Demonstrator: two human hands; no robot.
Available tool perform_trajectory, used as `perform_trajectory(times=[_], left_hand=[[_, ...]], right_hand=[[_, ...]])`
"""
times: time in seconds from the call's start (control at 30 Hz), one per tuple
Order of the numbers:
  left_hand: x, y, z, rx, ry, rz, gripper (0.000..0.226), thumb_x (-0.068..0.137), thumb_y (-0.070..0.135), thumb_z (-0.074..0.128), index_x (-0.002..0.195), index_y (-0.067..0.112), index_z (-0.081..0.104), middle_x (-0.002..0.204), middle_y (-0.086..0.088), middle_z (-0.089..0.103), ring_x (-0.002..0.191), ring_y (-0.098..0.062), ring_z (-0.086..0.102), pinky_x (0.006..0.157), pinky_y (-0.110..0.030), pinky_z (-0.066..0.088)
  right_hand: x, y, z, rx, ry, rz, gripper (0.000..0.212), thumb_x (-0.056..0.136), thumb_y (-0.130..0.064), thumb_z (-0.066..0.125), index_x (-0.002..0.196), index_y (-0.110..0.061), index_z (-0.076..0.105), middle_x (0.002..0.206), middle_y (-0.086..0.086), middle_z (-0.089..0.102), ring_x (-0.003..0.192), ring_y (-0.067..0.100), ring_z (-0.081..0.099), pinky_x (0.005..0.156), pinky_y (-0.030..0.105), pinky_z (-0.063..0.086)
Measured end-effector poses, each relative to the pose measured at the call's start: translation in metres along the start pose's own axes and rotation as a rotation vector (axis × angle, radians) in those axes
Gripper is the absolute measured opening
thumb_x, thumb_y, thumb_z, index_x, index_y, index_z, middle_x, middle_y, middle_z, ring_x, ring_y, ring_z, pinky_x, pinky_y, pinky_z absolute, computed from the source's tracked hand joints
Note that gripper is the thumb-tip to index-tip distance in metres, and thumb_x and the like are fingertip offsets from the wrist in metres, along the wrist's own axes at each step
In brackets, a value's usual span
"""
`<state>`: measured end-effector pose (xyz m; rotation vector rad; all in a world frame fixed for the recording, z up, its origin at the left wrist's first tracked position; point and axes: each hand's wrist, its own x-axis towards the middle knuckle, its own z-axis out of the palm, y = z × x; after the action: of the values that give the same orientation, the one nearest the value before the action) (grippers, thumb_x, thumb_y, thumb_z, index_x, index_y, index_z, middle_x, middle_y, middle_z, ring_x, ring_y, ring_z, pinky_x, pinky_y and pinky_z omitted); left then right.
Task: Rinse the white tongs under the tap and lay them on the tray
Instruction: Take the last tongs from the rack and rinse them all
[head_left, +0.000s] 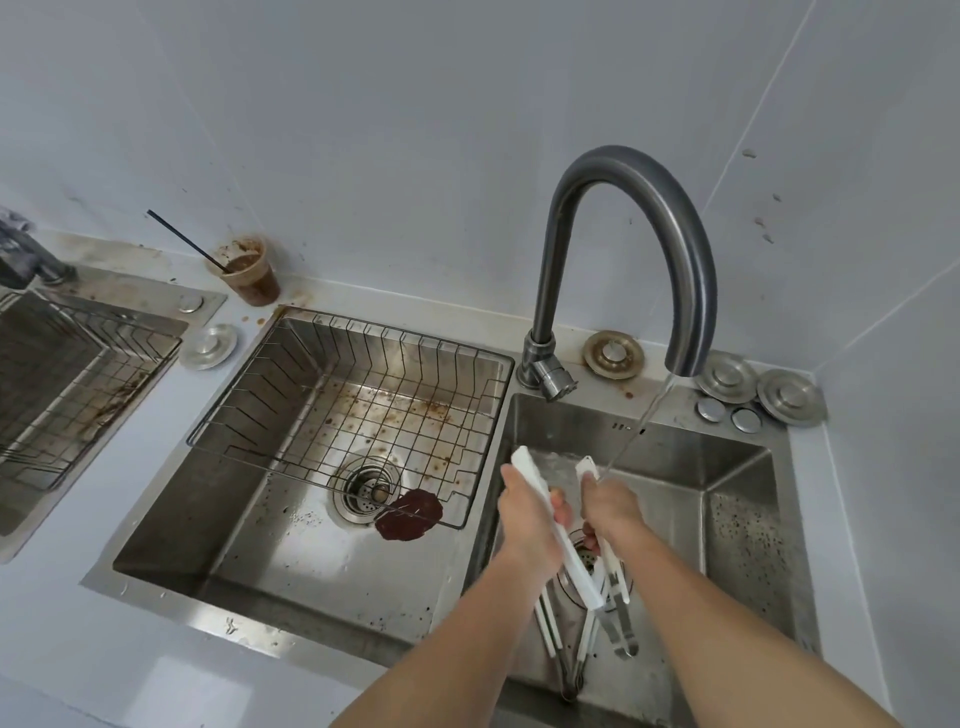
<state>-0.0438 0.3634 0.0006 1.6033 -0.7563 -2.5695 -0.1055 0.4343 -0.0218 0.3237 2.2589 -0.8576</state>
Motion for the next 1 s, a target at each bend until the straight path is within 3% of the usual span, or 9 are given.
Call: perform_trajectory(times=[0.13, 0.27, 0.33, 0.4, 0.5, 0.7, 0.87, 0.93, 1.0], left_hand=[[0.006, 0.007, -0.007, -0.073, -0.010, -0.043, 0.049, 0.098, 0.053, 0.026, 0.112, 0.009, 0.044, 0.043, 0.000, 0.038, 0.031, -0.011, 0.029, 0.033, -0.017, 0.025], [0.003, 0.002, -0.001, -0.066, -0.003, -0.108, 0.052, 0.099, 0.053, 0.025, 0.112, 0.007, 0.047, 0.043, 0.001, 0.041, 0.031, -0.010, 0.030, 0.036, -0.017, 0.025], [0.000, 0.000, 0.006, -0.034, 0.011, -0.118, 0.053, 0.099, 0.052, 0.025, 0.118, 0.008, 0.047, 0.047, 0.000, 0.041, 0.034, -0.010, 0.031, 0.039, -0.020, 0.026], [-0.001, -0.004, 0.011, -0.004, 0.019, -0.109, 0.050, 0.099, 0.052, 0.026, 0.118, 0.010, 0.047, 0.050, 0.000, 0.042, 0.035, -0.011, 0.033, 0.041, -0.023, 0.027], [0.002, -0.010, 0.013, 0.009, 0.023, -0.095, 0.050, 0.098, 0.053, 0.027, 0.110, 0.011, 0.051, 0.050, 0.000, 0.044, 0.035, -0.011, 0.035, 0.041, -0.022, 0.029], [0.028, -0.006, 0.000, 0.077, 0.147, -0.045, 0.053, 0.099, 0.050, 0.027, 0.074, 0.009, 0.049, 0.049, -0.002, 0.044, 0.037, -0.014, 0.037, 0.039, -0.018, 0.029], [0.040, -0.010, -0.003, 0.327, 0.282, 0.133, 0.052, 0.095, 0.056, 0.033, 0.101, 0.009, 0.054, 0.079, -0.007, 0.061, 0.063, -0.018, 0.061, 0.052, -0.026, 0.050], [0.043, -0.017, -0.004, 0.439, 0.275, 0.185, 0.040, 0.100, 0.041, 0.037, 0.102, 0.004, 0.054, 0.070, -0.008, 0.062, 0.052, -0.016, 0.056, 0.037, -0.022, 0.042], [0.044, -0.023, -0.004, 0.511, 0.203, 0.113, 0.029, 0.102, 0.023, 0.036, 0.098, 0.001, 0.054, 0.048, -0.003, 0.056, 0.037, -0.012, 0.047, 0.030, -0.019, 0.034]], right_hand=[[-0.001, -0.003, -0.005, 0.005, -0.034, -0.016, 0.024, 0.097, -0.014, 0.037, 0.089, 0.000, 0.054, 0.060, 0.015, 0.056, 0.041, 0.024, 0.050, 0.043, 0.029, 0.042], [-0.002, -0.001, -0.006, -0.224, 0.074, -0.041, 0.048, 0.100, -0.045, 0.028, 0.083, -0.011, 0.056, 0.064, 0.008, 0.063, 0.043, 0.015, 0.055, 0.039, 0.022, 0.033], [0.002, 0.005, -0.004, -0.270, 0.068, 0.025, 0.061, 0.097, -0.054, 0.025, 0.084, -0.006, 0.059, 0.066, 0.006, 0.063, 0.048, 0.016, 0.056, 0.046, 0.025, 0.044], [0.005, 0.013, -0.005, -0.231, 0.032, 0.117, 0.065, 0.096, -0.057, 0.022, 0.088, -0.004, 0.059, 0.073, 0.012, 0.067, 0.056, 0.023, 0.062, 0.066, 0.035, 0.058], [0.008, 0.017, -0.009, -0.109, -0.012, 0.152, 0.069, 0.097, -0.055, 0.019, 0.101, 0.000, 0.060, 0.085, 0.017, 0.068, 0.068, 0.027, 0.064, 0.080, 0.039, 0.056], [-0.007, 0.009, -0.013, 0.501, -0.276, 0.188, 0.054, 0.098, -0.050, 0.029, 0.095, -0.002, 0.054, 0.055, 0.004, 0.044, 0.036, 0.013, 0.036, 0.040, 0.020, 0.028], [-0.016, 0.014, -0.024, 0.804, -0.333, 0.023, 0.024, 0.098, -0.028, 0.049, 0.096, -0.006, 0.056, 0.070, 0.005, 0.052, 0.037, 0.011, 0.038, 0.037, 0.023, 0.032], [-0.019, 0.013, -0.026, 0.849, -0.370, -0.044, 0.017, 0.096, -0.019, 0.053, 0.090, -0.004, 0.057, 0.064, 0.006, 0.053, 0.043, 0.015, 0.045, 0.045, 0.027, 0.039], [-0.024, 0.013, -0.024, 0.862, -0.447, -0.049, 0.019, 0.095, -0.016, 0.052, 0.083, -0.001, 0.055, 0.057, 0.009, 0.055, 0.047, 0.021, 0.049, 0.049, 0.033, 0.042]])
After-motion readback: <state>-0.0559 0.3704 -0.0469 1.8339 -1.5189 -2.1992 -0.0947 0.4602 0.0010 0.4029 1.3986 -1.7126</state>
